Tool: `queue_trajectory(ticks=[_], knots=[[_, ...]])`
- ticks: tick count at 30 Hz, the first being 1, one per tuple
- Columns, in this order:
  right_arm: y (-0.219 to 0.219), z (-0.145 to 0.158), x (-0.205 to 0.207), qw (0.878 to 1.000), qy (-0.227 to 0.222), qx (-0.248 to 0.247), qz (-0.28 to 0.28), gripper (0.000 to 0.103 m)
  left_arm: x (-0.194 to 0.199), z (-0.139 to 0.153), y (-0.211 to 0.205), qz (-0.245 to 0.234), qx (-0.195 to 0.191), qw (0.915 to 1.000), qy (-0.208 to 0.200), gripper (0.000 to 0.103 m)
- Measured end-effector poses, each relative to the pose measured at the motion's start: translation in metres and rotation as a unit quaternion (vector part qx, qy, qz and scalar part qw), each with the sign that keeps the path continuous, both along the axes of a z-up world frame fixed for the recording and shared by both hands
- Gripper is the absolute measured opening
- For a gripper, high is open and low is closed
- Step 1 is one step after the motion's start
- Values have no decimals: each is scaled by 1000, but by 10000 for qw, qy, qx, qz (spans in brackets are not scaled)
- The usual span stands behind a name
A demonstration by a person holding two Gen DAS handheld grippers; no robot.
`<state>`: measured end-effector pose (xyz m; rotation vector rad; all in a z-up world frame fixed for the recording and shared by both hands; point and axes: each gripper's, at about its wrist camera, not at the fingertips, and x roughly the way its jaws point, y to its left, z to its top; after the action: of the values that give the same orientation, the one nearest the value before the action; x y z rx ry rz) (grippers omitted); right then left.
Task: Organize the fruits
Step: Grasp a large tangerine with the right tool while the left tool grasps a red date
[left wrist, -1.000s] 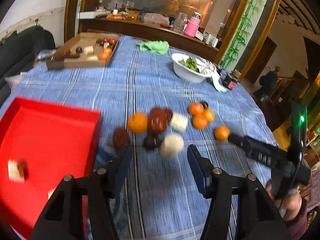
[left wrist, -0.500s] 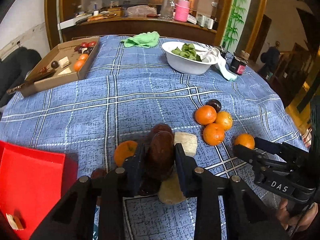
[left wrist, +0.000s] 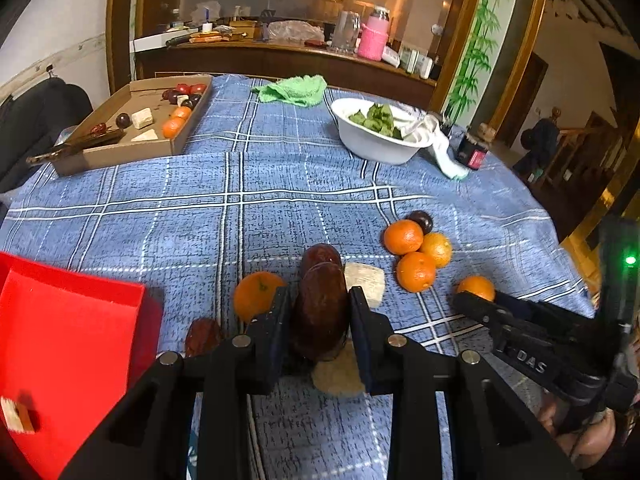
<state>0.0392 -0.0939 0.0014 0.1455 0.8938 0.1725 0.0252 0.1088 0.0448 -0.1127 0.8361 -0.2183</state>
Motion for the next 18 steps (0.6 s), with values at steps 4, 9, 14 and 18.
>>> queue_trajectory(ticks=[4, 9, 14, 18], knots=[[-4, 0, -2, 9999, -4, 137, -44, 38, -18, 10, 8, 88, -166, 9997, -140, 28], [-7, 3, -7, 9994, 0, 340, -53, 38, -38, 18, 21, 207, -348, 9989, -217, 28], [-1, 16, -26, 9987, -87, 500, 63, 38, -67, 43, 34, 236, -491, 9976, -418, 28], [22, 47, -56, 9981, -424, 343, 293, 38, -93, 75, 36, 276, -468, 9954, -786, 28]])
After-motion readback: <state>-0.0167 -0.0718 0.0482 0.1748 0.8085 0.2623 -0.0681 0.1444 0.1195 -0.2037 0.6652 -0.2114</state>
